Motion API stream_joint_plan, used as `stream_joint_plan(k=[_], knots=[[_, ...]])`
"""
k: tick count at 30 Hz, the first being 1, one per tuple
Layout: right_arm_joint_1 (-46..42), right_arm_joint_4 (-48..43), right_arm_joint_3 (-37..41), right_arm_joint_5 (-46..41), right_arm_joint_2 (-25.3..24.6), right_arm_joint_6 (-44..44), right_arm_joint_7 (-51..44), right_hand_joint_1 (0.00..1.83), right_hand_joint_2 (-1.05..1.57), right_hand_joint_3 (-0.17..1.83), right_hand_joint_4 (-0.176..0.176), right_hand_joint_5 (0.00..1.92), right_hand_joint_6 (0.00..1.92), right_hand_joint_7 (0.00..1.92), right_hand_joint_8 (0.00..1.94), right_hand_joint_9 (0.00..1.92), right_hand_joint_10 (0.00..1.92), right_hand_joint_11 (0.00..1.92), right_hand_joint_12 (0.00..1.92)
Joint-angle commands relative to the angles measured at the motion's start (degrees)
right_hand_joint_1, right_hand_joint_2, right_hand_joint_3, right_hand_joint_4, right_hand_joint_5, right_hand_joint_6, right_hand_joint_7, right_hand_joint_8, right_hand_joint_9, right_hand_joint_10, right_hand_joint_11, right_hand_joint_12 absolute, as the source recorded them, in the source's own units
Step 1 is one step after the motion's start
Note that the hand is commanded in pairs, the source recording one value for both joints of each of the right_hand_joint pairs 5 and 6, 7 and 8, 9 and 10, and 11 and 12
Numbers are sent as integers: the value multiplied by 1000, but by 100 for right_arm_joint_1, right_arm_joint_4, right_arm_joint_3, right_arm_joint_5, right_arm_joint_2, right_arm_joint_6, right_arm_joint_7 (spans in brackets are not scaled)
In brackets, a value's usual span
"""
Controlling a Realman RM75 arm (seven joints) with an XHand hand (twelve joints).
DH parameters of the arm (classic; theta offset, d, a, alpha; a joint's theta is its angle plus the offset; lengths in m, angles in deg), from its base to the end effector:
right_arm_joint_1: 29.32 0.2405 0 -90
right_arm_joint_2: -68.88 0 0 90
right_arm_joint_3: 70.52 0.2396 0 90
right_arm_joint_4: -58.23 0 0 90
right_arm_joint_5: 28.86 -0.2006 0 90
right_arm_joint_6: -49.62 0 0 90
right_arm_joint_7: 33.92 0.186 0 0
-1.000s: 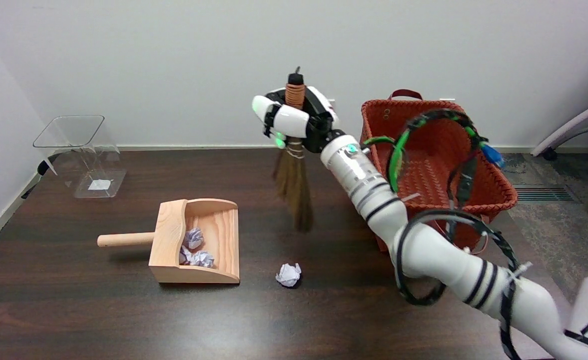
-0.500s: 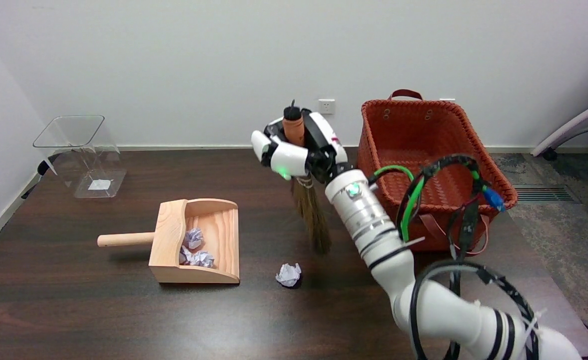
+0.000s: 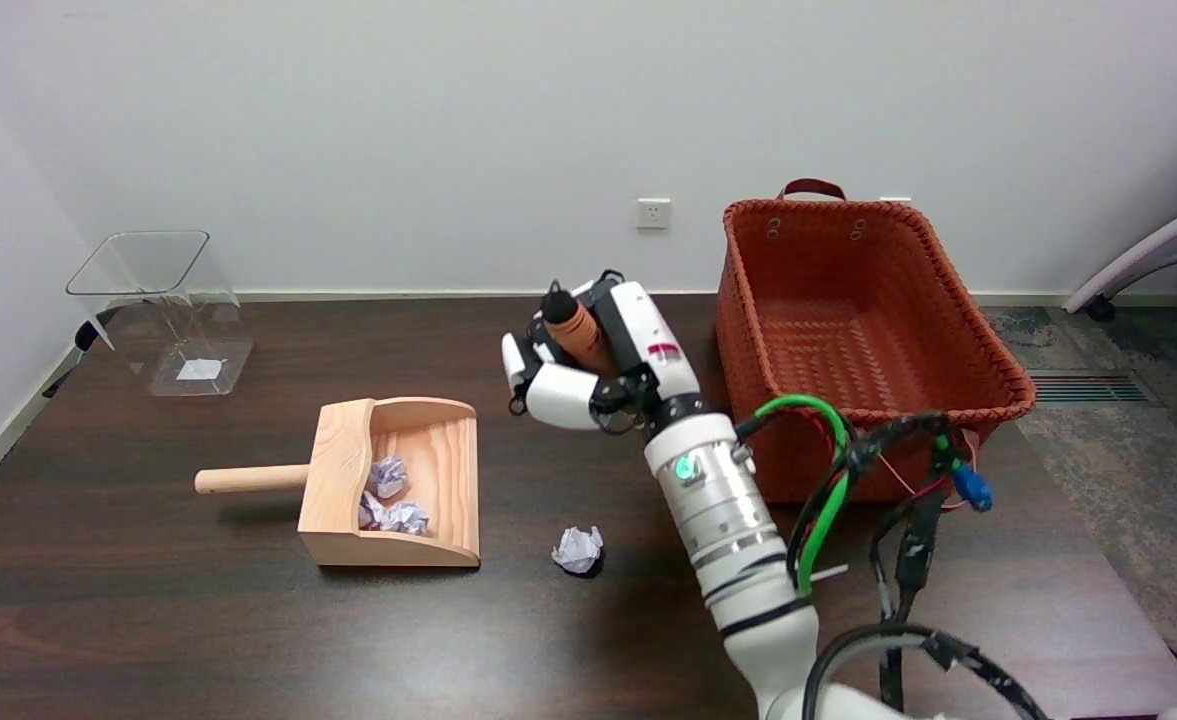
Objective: Sweep the paper into the dustpan.
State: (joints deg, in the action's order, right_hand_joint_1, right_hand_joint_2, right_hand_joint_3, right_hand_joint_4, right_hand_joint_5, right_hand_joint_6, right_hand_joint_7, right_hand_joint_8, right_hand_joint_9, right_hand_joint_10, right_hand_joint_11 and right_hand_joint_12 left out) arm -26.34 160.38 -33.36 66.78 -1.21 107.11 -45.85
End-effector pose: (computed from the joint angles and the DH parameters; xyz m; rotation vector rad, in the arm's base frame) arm -0.1825 -0.3098 0.1663 1.4997 -0.6870 1.0958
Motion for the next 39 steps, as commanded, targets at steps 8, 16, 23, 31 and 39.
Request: stream_joint_plan(k=[8,16,23,31,39], knots=[[200,-2102,-816,732,-1766,1018,-987,1089,1552,1032,0,1920,1920,1920,1920,1920,1920,1735,1735],[649,-2891,-814,718,-2079,1506,-931,1083,1571,1045,0,1920,1920,1920,1920,1920,1920,1739,1739],[1212,-3419,-805,463,-2278,1285,-779,1087,1571,1054,0,1920,1920,1920,1920,1920,1920,1740,1740],[1704,-3929,-840,106,-2663,1156,-779,1095,1571,1109,0,1920,1920,1920,1920,1920,1920,1738,1738],[1621,-4269,-912,141,-2862,1784,-788,1097,1571,1148,0,1920,1920,1920,1920,1920,1920,1744,1744]])
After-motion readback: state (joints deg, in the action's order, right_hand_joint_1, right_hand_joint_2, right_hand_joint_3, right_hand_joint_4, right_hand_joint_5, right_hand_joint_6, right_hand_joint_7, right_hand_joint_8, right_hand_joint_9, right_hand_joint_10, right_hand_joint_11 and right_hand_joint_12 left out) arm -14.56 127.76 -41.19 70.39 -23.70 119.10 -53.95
